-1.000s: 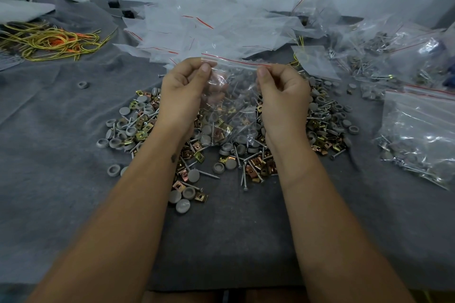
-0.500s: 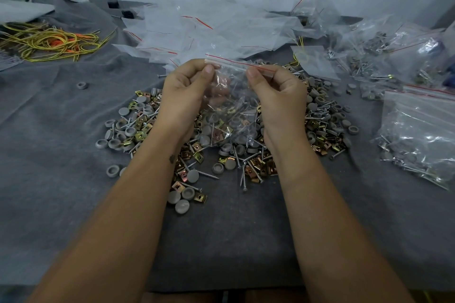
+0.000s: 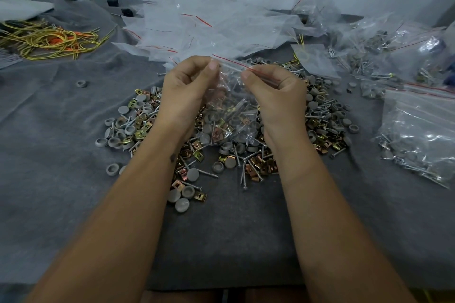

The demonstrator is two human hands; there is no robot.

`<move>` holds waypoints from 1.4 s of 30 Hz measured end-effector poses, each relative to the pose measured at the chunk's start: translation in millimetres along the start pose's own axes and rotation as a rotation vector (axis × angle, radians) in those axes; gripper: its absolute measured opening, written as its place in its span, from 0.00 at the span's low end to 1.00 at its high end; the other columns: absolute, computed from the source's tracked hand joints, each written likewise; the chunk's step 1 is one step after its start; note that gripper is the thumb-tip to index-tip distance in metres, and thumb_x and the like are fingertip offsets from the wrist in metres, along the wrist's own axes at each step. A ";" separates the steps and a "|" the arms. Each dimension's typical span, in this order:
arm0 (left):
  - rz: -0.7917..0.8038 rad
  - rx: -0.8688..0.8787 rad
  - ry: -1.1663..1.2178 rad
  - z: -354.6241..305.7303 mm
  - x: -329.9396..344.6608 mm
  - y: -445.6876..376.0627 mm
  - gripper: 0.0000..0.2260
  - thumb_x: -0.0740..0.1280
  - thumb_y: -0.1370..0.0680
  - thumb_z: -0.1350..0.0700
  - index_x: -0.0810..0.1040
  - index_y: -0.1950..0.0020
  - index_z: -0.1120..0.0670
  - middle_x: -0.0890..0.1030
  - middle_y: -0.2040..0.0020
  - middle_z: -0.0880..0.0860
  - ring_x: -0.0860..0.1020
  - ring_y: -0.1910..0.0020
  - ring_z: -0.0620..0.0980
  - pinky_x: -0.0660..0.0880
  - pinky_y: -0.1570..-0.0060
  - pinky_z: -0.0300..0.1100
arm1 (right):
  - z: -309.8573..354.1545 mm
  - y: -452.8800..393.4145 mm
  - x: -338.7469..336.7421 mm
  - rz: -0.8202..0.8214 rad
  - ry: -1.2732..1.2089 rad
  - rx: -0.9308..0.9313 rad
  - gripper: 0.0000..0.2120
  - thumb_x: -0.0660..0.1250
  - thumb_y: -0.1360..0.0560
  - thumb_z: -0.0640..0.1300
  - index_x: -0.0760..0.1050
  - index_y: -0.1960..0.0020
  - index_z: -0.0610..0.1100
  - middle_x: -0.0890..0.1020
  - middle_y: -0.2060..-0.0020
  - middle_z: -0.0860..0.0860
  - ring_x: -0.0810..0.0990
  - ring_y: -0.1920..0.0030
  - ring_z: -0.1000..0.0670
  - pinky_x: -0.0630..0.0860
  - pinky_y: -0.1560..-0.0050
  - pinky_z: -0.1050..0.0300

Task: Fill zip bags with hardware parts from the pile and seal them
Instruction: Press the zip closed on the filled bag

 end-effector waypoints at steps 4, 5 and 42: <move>-0.007 0.018 -0.007 -0.9 0.0 -0.1 0.05 0.65 0.20 0.61 0.77 0.54 0.55 0.77 0.61 0.51 0.76 0.62 0.47 0.77 0.62 0.39 | -0.1 -1.1 -0.5 -0.003 0.014 0.003 0.08 0.74 0.30 0.34 0.81 0.59 0.46 0.84 0.66 0.55 0.82 0.62 0.56 0.78 0.59 0.62; -0.004 0.032 -0.006 -1.6 0.2 0.0 0.05 0.65 0.20 0.62 0.77 0.55 0.55 0.78 0.61 0.51 0.76 0.63 0.47 0.77 0.62 0.40 | -0.1 -1.1 -0.2 0.000 0.021 0.003 0.08 0.74 0.30 0.34 0.81 0.58 0.47 0.84 0.66 0.55 0.83 0.61 0.56 0.79 0.58 0.62; 0.115 0.084 -0.085 4.6 3.5 -2.2 0.03 0.69 0.24 0.64 0.81 0.53 0.58 0.84 0.60 0.49 0.79 0.59 0.46 0.76 0.56 0.38 | 0.9 3.4 6.6 0.079 0.129 -0.033 0.08 0.74 0.30 0.37 0.81 0.59 0.50 0.85 0.63 0.53 0.84 0.58 0.53 0.80 0.56 0.59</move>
Point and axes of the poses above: each hand's wrist, its own y-axis away from the middle knuckle, its own x-axis out of the palm, z = x × y, the point moved 5 cm from there along -y, towards the middle knuckle
